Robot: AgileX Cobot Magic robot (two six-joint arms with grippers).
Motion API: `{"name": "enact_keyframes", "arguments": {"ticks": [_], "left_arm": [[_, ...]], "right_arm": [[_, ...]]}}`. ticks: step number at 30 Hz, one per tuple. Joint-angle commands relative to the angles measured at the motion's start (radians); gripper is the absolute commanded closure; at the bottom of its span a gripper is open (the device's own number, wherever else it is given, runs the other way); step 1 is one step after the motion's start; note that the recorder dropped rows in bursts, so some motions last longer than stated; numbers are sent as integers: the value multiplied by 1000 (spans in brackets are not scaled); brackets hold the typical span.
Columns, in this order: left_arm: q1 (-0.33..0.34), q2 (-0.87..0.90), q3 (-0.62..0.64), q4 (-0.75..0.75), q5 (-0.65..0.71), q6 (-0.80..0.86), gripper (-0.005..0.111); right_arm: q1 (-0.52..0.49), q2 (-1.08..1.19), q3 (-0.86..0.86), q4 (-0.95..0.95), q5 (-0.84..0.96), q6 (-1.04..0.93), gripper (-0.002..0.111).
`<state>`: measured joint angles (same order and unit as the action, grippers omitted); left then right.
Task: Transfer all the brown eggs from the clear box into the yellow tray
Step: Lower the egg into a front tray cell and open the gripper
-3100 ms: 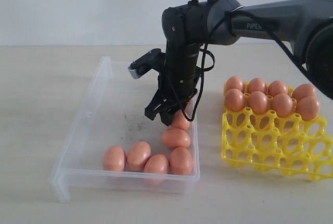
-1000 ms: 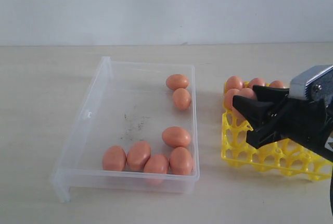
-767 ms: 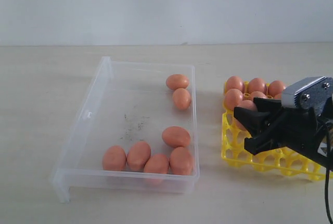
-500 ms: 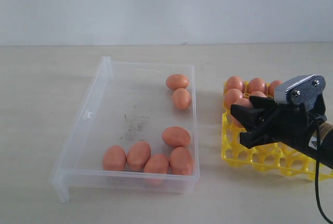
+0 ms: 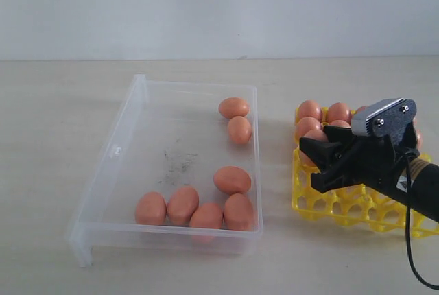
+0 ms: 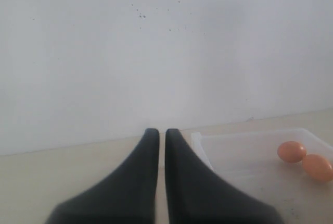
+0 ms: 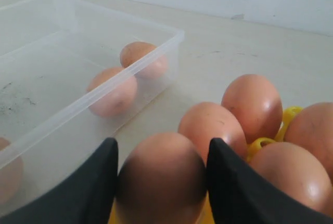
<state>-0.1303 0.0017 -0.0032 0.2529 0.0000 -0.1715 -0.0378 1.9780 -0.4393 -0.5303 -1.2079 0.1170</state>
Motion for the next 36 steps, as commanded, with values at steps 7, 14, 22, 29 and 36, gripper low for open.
{"name": "enact_keyframes", "arguments": {"ticks": [7, 14, 22, 29, 36], "left_arm": [[-7, -2, 3, -2, 0, 1, 103], [-7, -2, 3, -2, 0, 1, 103], [-7, -2, 3, -2, 0, 1, 103], [-7, -2, 3, -2, 0, 1, 103], [-7, -2, 3, -2, 0, 1, 103]], "right_arm": [[-2, 1, -3, 21, -13, -50, 109], [0, 26, -3, 21, -13, -66, 109], [0, 37, -3, 21, -13, -66, 109], [0, 38, -3, 19, -13, -61, 88], [0, 38, -3, 37, -13, -37, 42]]}}
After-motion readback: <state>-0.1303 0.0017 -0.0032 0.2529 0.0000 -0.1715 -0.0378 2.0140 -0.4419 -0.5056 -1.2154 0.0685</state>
